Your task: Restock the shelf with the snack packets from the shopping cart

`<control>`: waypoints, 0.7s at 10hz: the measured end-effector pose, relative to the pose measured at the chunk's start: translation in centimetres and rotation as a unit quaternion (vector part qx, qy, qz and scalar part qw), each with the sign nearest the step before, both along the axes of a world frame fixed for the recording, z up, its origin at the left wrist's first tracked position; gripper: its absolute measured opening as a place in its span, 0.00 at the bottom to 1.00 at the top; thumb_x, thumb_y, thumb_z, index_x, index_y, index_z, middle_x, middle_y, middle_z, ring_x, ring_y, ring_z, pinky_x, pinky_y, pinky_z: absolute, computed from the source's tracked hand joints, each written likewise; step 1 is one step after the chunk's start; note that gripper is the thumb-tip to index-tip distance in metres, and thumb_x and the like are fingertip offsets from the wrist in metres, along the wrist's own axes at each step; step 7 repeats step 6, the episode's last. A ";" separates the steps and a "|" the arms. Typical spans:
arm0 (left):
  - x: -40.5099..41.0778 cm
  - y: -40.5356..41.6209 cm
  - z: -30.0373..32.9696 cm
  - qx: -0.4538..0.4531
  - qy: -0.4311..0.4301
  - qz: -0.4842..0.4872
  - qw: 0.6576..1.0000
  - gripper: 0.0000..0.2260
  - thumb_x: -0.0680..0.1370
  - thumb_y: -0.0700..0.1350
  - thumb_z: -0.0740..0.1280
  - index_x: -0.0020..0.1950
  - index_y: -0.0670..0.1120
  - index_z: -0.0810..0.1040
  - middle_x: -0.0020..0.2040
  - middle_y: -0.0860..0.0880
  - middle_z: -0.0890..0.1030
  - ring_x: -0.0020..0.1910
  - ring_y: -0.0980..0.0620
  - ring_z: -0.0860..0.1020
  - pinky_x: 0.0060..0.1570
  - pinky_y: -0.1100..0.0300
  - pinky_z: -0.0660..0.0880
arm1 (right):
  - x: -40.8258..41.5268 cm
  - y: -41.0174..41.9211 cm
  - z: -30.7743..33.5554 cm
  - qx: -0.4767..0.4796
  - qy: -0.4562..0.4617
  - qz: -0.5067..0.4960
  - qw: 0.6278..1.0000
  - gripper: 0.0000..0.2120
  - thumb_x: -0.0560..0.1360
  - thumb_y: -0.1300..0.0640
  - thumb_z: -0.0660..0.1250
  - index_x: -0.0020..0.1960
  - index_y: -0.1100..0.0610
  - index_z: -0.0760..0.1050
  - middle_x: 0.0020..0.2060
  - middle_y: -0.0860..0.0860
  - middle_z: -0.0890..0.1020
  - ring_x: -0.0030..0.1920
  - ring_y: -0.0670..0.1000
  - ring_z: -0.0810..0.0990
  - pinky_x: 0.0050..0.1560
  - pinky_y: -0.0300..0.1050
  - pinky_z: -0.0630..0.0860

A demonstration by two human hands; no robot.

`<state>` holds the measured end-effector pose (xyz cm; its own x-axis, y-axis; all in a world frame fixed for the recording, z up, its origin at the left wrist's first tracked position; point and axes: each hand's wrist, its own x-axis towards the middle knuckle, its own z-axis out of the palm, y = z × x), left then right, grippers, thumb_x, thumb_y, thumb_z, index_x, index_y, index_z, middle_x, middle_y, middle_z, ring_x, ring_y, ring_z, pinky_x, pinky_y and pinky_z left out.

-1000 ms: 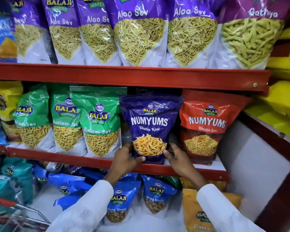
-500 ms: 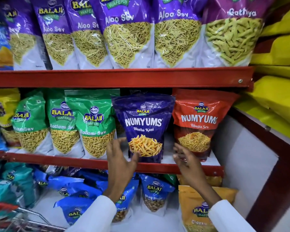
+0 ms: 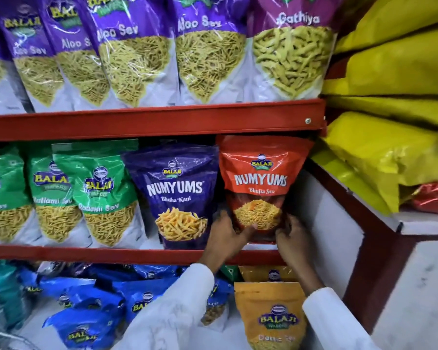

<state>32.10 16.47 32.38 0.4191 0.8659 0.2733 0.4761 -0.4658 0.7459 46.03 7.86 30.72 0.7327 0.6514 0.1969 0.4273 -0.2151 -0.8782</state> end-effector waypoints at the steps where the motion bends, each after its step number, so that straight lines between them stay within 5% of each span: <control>1: 1.3 0.3 0.0 -0.055 -0.043 -0.031 0.997 0.34 0.67 0.62 0.73 0.67 0.48 0.69 0.61 0.50 0.80 0.60 0.49 0.78 0.58 0.54 0.75 | 0.6 -0.3 0.0 -0.026 -0.008 0.005 1.000 0.26 0.76 0.61 0.62 0.74 0.53 0.66 0.68 0.59 0.76 0.66 0.64 0.75 0.64 0.57 0.74; 7: 0.5 -1.9 -1.3 -0.034 -0.020 -0.009 0.999 0.36 0.66 0.63 0.75 0.66 0.48 0.68 0.58 0.50 0.83 0.52 0.53 0.80 0.51 0.61 0.76 | 1.5 -3.0 -2.0 0.002 -0.035 0.038 0.999 0.25 0.78 0.63 0.60 0.74 0.53 0.66 0.67 0.59 0.77 0.65 0.61 0.76 0.63 0.56 0.76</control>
